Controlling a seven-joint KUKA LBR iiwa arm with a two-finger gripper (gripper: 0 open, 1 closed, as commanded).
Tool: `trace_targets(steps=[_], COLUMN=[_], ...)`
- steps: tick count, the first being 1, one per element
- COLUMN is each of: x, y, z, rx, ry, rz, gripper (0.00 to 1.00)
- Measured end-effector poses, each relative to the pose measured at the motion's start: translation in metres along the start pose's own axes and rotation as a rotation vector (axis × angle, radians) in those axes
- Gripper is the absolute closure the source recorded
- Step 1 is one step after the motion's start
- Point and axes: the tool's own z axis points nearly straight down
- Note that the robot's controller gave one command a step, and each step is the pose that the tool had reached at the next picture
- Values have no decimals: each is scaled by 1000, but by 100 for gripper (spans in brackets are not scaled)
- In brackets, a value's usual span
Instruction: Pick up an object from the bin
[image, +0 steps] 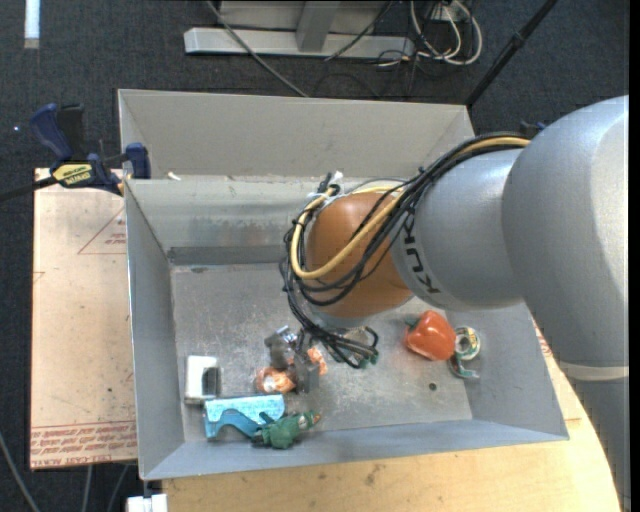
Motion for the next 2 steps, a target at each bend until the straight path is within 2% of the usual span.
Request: trace_targets(steps=[1,2], x=[0,1], y=[0,-7], z=[0,-41], rx=[0,-2], ry=[0,11], rz=[0,14], gripper=[100,100])
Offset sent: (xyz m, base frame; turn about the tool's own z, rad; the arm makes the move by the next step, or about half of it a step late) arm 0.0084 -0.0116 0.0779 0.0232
